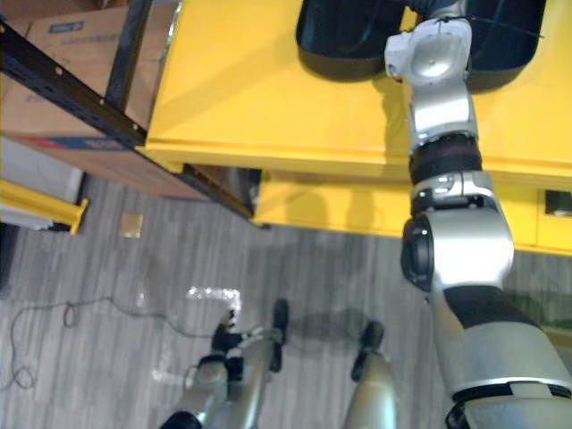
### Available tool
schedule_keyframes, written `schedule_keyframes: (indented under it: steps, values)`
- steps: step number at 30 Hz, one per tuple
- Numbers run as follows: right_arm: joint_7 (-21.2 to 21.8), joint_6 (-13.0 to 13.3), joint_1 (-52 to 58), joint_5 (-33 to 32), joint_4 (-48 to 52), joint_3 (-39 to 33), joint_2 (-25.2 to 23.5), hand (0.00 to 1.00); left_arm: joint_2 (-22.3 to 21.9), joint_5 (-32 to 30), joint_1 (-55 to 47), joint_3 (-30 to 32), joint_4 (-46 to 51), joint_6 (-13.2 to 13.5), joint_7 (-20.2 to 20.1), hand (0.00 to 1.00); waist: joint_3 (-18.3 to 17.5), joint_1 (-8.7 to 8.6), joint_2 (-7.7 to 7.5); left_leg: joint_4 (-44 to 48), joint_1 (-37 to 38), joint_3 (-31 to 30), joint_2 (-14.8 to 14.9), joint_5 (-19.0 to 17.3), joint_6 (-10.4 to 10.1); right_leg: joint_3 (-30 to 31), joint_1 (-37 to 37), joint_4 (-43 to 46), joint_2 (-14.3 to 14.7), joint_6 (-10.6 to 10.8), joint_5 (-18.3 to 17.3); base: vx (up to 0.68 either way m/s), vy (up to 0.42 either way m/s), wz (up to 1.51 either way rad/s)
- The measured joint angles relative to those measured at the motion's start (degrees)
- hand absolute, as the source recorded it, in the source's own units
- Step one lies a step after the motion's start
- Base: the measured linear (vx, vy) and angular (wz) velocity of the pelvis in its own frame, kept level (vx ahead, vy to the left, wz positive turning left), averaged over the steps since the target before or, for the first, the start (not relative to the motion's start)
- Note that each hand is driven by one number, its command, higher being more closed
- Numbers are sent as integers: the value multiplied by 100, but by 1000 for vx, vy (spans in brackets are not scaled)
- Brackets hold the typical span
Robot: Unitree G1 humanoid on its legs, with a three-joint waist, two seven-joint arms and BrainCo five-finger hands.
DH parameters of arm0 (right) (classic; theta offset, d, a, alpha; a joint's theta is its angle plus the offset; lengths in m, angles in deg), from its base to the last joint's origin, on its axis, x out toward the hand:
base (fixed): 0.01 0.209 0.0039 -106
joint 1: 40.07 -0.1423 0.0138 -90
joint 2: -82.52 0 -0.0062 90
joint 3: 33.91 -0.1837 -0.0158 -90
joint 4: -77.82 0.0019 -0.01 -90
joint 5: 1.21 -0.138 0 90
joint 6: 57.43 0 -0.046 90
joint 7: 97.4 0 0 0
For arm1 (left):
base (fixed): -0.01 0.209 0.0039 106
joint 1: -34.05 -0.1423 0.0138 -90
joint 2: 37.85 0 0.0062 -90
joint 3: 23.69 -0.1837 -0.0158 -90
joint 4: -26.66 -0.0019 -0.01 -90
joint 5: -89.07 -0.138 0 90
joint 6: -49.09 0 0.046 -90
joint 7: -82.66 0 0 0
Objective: Walk over and take plastic housings, then place them on the shelf
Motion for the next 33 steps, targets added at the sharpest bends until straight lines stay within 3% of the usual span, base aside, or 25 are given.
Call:
schedule_keyframes:
  steps: [7, 11, 17, 20, 30, 33]
  values:
    - [-505, -125, 51, 746, 140, -123, -24, 0, 0, 7, 38, -2, -15, -19, 68, 0, 0, -8, 0, 0, 0, -6, -7, 6, 8, -3, 23, -33, 1, 14, 12, 20, 7, 0]
    - [-822, -314, 118, 1076, 709, -266, -23, 0, 1, 6, 122, 0, -56, -22, 160, 0, 0, -20, 0, -6, 0, -4, -11, 9, 13, -2, 56, -127, 11, 37, 83, 24, 14, 0]
    - [-1114, -320, 186, 1353, 1426, -204, -24, 0, 5, 7, 170, 17, -153, -23, 266, 0, 0, -61, 0, -14, -2, -1, -11, 10, 15, 7, 56, -151, 19, 39, 109, 11, 8, 0]
    - [-1092, -263, 229, 1260, 1446, -28, -25, 0, 5, 9, 168, 34, -153, -22, 267, 0, 0, -66, 0, -16, -1, -1, -7, 10, 15, 9, 55, -151, 24, 39, 109, 0, 0, 0]
    - [-479, 215, 298, -37, 1423, 11, -148, 0, 4, 17, 138, 86, -156, -9, 250, 0, -1, -50, -3, -103, 3, -26, -25, 80, 32, -38, 58, -127, 2, 39, 108, 18, 4, 3]
    - [-319, 238, 298, -309, 1347, 21, -147, 0, 1, 16, 130, 179, -163, -5, 223, 0, -1, -50, -3, -206, 17, -101, -36, 150, 23, -71, 58, -125, -1, 38, 108, 33, 3, 10]
